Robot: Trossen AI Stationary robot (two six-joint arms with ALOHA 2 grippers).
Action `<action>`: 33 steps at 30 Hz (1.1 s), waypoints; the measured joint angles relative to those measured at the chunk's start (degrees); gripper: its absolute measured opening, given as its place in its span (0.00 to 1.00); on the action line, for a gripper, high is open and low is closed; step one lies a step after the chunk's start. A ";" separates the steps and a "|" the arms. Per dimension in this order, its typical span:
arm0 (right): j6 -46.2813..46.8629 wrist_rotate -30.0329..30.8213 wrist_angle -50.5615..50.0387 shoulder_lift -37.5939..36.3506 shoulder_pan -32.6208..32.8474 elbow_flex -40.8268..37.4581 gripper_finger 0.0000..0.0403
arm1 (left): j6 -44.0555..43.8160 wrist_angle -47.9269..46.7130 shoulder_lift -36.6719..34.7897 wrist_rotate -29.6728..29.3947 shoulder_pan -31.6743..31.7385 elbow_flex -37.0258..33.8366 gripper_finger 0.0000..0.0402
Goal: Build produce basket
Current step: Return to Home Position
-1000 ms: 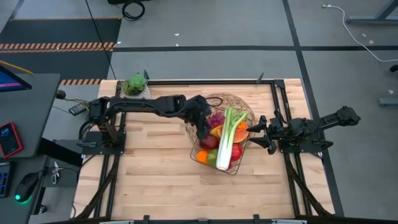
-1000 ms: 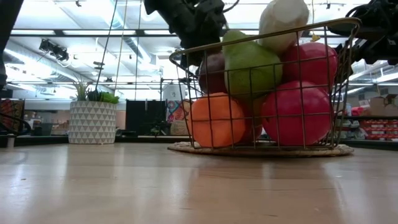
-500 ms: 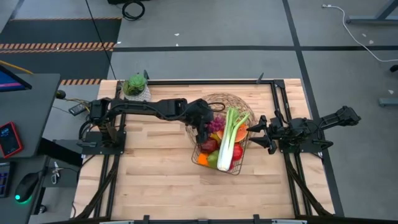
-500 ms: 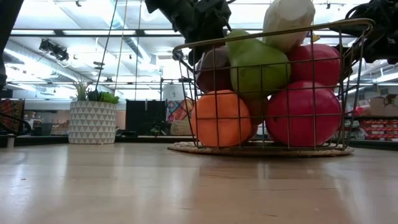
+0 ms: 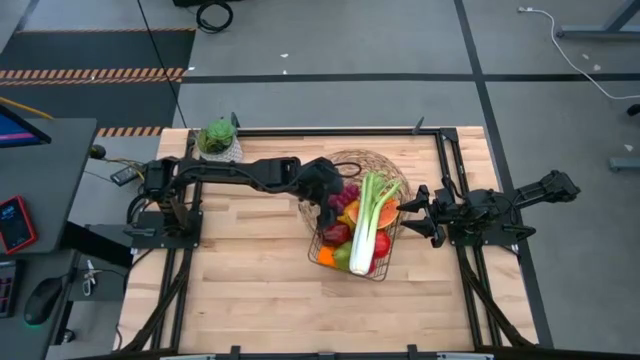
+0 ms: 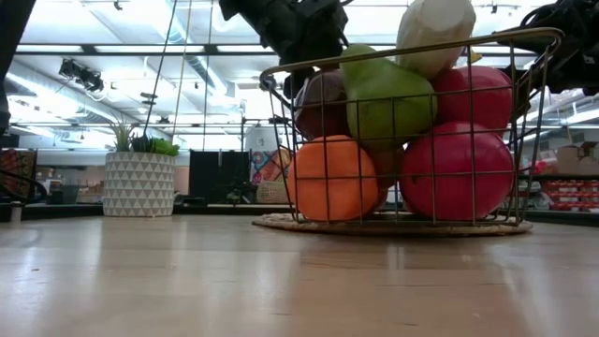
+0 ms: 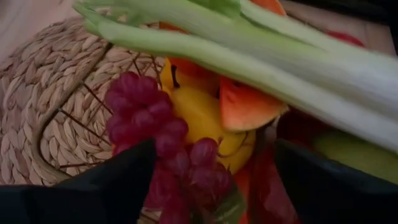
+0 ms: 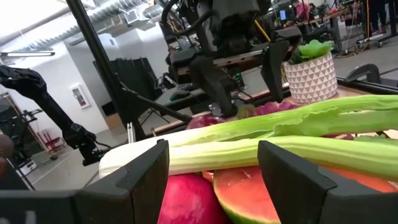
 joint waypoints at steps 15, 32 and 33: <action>0.00 -0.02 0.30 0.00 -0.02 0.00 0.62 | 16.79 2.77 -9.82 -5.38 -3.28 -0.77 0.88; -0.01 0.00 -0.17 -2.02 0.00 0.01 0.62 | 6.10 21.79 -35.03 -8.67 -8.04 -35.50 0.88; -0.02 -0.02 -1.30 -3.06 -0.01 0.00 0.62 | 5.43 22.86 -36.77 -9.36 -8.02 -36.83 0.88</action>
